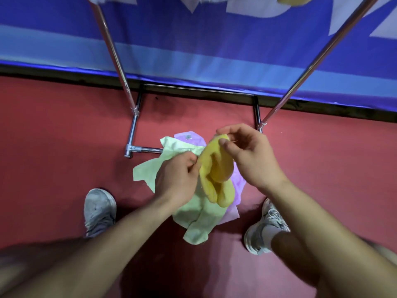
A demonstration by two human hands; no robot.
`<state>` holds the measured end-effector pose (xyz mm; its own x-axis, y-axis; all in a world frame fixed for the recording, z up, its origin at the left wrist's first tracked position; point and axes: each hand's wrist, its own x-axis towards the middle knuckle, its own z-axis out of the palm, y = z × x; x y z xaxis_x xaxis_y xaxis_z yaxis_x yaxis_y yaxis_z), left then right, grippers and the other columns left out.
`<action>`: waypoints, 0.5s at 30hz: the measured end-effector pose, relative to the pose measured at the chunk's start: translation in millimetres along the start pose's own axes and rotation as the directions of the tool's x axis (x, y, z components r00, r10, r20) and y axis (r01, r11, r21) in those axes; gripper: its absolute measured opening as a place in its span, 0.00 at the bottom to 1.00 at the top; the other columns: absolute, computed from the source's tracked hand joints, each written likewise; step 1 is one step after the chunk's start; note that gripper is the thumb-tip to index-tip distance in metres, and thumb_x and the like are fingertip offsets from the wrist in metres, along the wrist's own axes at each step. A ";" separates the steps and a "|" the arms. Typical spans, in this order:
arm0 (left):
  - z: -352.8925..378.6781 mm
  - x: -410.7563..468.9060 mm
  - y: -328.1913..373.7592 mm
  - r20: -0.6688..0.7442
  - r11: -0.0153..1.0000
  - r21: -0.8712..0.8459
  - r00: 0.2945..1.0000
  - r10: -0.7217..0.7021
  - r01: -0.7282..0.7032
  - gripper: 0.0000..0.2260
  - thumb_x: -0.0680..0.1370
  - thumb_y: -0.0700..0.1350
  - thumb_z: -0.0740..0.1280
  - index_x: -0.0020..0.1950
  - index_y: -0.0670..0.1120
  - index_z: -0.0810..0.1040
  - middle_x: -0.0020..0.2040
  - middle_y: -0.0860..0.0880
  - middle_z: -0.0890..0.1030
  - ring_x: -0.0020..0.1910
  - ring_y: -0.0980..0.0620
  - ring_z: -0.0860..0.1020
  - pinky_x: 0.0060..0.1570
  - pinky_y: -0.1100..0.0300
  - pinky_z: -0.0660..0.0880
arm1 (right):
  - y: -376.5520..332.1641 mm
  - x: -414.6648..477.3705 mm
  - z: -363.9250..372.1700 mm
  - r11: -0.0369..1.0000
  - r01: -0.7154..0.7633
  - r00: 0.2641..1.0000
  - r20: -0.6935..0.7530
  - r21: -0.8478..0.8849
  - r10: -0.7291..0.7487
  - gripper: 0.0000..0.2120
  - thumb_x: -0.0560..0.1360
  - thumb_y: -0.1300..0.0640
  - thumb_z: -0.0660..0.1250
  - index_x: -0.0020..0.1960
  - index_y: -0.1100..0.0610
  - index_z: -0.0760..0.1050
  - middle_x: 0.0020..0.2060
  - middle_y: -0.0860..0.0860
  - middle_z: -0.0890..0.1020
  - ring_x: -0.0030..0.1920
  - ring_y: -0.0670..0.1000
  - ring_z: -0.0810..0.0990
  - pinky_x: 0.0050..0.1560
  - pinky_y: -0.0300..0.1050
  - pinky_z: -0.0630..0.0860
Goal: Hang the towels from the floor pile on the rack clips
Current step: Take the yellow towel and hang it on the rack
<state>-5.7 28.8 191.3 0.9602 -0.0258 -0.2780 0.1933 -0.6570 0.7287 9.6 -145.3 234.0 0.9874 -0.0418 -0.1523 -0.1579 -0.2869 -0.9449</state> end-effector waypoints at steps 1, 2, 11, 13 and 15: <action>-3.4 4.8 2.0 0.006 0.997 -0.075 1.000 -0.005 0.006 0.04 0.78 0.51 0.68 0.45 0.52 0.78 0.38 0.56 0.84 0.42 0.50 0.82 0.47 0.48 0.78 | 1.9 4.4 -1.1 0.999 -0.025 1.000 -0.001 -0.025 0.025 0.10 0.76 0.61 0.70 0.56 0.53 0.81 0.46 0.51 0.84 0.42 0.51 0.81 0.49 0.50 0.80; -6.7 8.8 4.4 0.002 0.988 -0.153 1.000 0.001 -0.001 0.04 0.77 0.52 0.67 0.45 0.53 0.78 0.37 0.56 0.84 0.41 0.50 0.83 0.47 0.46 0.78 | 3.1 8.1 -1.3 0.996 -0.048 0.999 0.012 -0.076 0.049 0.13 0.74 0.56 0.70 0.58 0.51 0.80 0.49 0.49 0.85 0.46 0.52 0.83 0.53 0.53 0.82; -30.9 37.9 26.9 -0.018 0.892 -0.447 0.997 0.070 -0.071 0.08 0.76 0.55 0.65 0.47 0.51 0.77 0.40 0.48 0.85 0.40 0.45 0.83 0.48 0.39 0.79 | 1.8 4.0 12.1 0.961 -0.025 0.977 0.196 -0.277 0.082 0.29 0.71 0.52 0.76 0.68 0.46 0.69 0.53 0.45 0.82 0.49 0.43 0.84 0.53 0.49 0.81; -35.9 40.8 33.1 -0.036 0.822 -0.568 0.999 0.032 -0.047 0.06 0.78 0.50 0.66 0.47 0.49 0.78 0.41 0.48 0.85 0.40 0.48 0.82 0.48 0.43 0.79 | -1.3 0.6 18.5 0.983 -0.058 0.980 0.178 -0.176 0.089 0.31 0.70 0.56 0.78 0.66 0.46 0.65 0.51 0.46 0.82 0.46 0.46 0.85 0.48 0.48 0.83; -38.4 42.8 37.7 -0.029 0.731 -0.682 0.999 -0.016 -0.008 0.04 0.82 0.44 0.66 0.49 0.45 0.78 0.40 0.49 0.85 0.37 0.51 0.81 0.42 0.52 0.79 | -0.9 -0.1 24.4 0.992 -0.125 0.967 0.222 -0.027 0.128 0.32 0.68 0.55 0.80 0.63 0.47 0.65 0.49 0.51 0.83 0.46 0.52 0.85 0.48 0.53 0.84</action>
<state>50.5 31.9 230.9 0.9625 0.0065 -0.2712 0.2708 0.0341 0.9620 9.5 -121.7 227.7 0.9334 0.1352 -0.3323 -0.2798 -0.3055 -0.9102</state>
